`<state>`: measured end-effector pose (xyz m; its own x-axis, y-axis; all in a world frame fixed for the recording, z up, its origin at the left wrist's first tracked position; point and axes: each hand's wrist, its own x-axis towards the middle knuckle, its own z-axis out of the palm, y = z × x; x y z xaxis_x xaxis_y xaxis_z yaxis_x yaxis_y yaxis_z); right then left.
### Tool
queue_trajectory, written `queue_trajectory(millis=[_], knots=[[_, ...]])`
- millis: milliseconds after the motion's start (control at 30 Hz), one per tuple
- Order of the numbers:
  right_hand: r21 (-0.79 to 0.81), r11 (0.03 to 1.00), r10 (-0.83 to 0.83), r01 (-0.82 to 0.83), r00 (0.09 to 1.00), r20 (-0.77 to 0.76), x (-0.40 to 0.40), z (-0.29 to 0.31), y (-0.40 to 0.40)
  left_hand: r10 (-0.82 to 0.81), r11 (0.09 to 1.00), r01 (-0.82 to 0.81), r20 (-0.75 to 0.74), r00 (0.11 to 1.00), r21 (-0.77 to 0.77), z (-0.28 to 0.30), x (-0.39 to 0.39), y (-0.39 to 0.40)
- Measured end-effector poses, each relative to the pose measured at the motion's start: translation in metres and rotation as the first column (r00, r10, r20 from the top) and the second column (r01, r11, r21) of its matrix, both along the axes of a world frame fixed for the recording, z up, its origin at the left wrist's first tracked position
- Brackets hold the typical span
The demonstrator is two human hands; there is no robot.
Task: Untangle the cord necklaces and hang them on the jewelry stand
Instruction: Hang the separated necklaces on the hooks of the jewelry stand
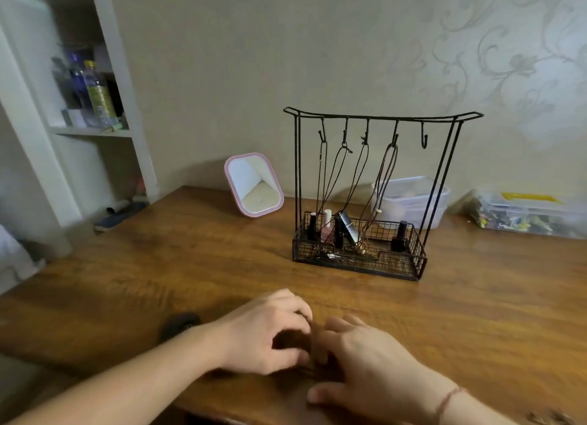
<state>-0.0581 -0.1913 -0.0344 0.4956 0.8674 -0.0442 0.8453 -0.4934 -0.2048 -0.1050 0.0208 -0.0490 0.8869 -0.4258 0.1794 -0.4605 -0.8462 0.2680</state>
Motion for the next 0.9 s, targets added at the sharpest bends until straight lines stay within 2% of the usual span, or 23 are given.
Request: queue_trajectory(millis=[67,167,200,233,267,333,400,467,567,600,667,733,833,900], knots=[[-0.001,0.998,-0.060,0.060,0.998,0.026,-0.008,-0.012,0.004,-0.002,1.000,0.002,-0.004,1.000,0.004,-0.011,-0.010,-0.003],[-0.089,0.995,-0.035,0.048,0.989,0.141,-0.017,-0.023,0.005,0.032,0.999,-0.031,0.054,0.998,-0.017,-0.022,-0.015,-0.015],[-0.069,0.996,-0.049,0.060,0.987,0.150,-0.016,-0.024,0.003,0.041,0.998,-0.036,0.086,0.995,-0.057,-0.024,-0.015,-0.021],[0.020,0.995,-0.099,0.097,0.989,0.108,-0.015,-0.023,-0.001,0.082,0.988,-0.069,0.087,0.993,-0.140,-0.022,-0.015,-0.027],[0.183,0.971,-0.160,0.157,0.987,0.006,-0.012,-0.021,-0.004,0.143,0.957,-0.128,0.040,0.989,-0.259,-0.017,-0.014,-0.034],[0.447,0.851,-0.195,0.276,0.956,-0.219,-0.004,-0.014,-0.012,0.234,0.866,-0.278,-0.155,0.960,-0.417,-0.004,-0.010,-0.044],[0.582,0.742,-0.160,0.333,0.931,-0.329,0.004,-0.002,-0.016,0.212,0.822,-0.299,-0.227,0.951,-0.484,0.014,-0.003,-0.057],[0.700,0.608,-0.079,0.374,0.906,-0.416,0.009,0.013,-0.016,0.107,0.742,-0.242,-0.245,0.963,-0.625,0.039,0.002,-0.072],[0.799,0.379,0.171,0.467,0.814,-0.556,0.016,0.030,-0.017,0.007,0.563,-0.201,-0.238,0.971,-0.802,0.082,0.012,-0.085],[0.805,0.330,0.232,0.494,0.784,-0.576,0.018,0.034,-0.018,-0.002,0.517,-0.181,-0.212,0.977,-0.837,0.097,0.016,-0.085],[0.811,0.312,0.254,0.495,0.779,-0.573,0.021,0.042,-0.024,0.010,0.471,-0.134,-0.147,0.989,-0.872,0.119,0.024,-0.079],[0.821,0.337,0.192,0.461,0.820,-0.540,0.023,0.051,-0.030,0.061,0.533,-0.121,-0.104,0.993,-0.838,0.131,0.033,-0.068],[0.813,0.365,0.072,0.454,0.856,-0.511,0.030,0.077,-0.038,0.054,0.694,-0.171,-0.187,0.981,-0.699,0.137,0.041,-0.066],[0.789,0.454,-0.030,0.414,0.892,-0.450,0.035,0.101,-0.039,-0.046,0.697,-0.171,-0.282,0.958,-0.696,0.140,0.045,-0.074]])
